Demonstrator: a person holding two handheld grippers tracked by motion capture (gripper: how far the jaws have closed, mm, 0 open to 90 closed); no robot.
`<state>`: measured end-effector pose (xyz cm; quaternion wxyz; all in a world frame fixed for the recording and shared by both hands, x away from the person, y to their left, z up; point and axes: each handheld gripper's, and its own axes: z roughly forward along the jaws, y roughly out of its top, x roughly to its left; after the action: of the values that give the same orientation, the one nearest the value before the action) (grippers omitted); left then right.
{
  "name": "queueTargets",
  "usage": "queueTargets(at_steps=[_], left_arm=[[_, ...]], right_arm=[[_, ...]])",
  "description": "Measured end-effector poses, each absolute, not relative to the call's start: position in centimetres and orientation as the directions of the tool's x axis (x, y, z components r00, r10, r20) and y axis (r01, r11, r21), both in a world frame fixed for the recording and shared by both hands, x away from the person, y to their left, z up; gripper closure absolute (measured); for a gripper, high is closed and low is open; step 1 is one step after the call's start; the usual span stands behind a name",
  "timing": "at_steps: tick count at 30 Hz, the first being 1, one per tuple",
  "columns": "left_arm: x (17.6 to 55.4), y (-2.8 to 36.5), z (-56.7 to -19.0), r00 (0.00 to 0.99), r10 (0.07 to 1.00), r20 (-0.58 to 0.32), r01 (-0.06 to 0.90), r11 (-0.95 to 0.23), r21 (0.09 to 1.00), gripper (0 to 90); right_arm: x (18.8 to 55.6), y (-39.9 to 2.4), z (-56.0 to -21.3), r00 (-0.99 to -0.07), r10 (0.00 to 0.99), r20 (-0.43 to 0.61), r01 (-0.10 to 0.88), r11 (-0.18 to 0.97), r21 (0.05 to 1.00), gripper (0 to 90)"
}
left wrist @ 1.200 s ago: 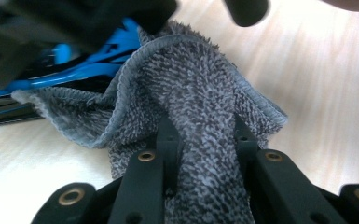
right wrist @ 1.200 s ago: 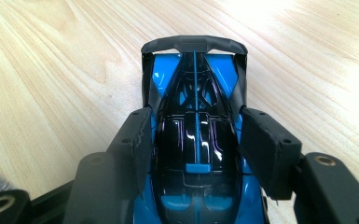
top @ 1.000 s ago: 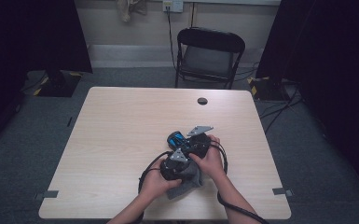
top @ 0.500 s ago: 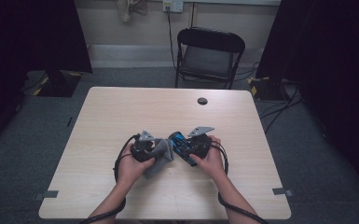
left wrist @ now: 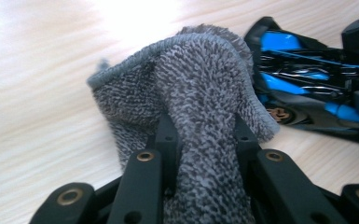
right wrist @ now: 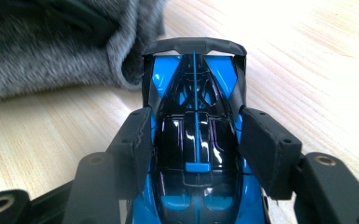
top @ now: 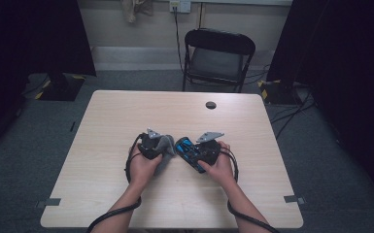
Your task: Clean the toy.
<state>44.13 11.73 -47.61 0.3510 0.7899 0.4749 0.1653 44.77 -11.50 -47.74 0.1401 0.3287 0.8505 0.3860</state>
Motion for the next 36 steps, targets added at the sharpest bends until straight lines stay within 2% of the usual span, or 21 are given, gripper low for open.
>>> queueTargets(at_steps=[8, 36], left_arm=[[43.3, 10.2, -48.4, 0.527, 0.84, -0.128, 0.652, -0.303, 0.695, 71.5], [40.1, 7.0, -48.5, 0.665, 0.731, -0.157, 0.603, -0.401, 0.689, 71.8]], right_arm=[[44.7, -11.6, -47.7, -0.748, 0.664, 0.015, 0.449, 0.488, 0.749, 44.4], [44.6, -11.5, -47.6, -0.745, 0.667, 0.007, 0.453, 0.498, 0.74, 44.4]])
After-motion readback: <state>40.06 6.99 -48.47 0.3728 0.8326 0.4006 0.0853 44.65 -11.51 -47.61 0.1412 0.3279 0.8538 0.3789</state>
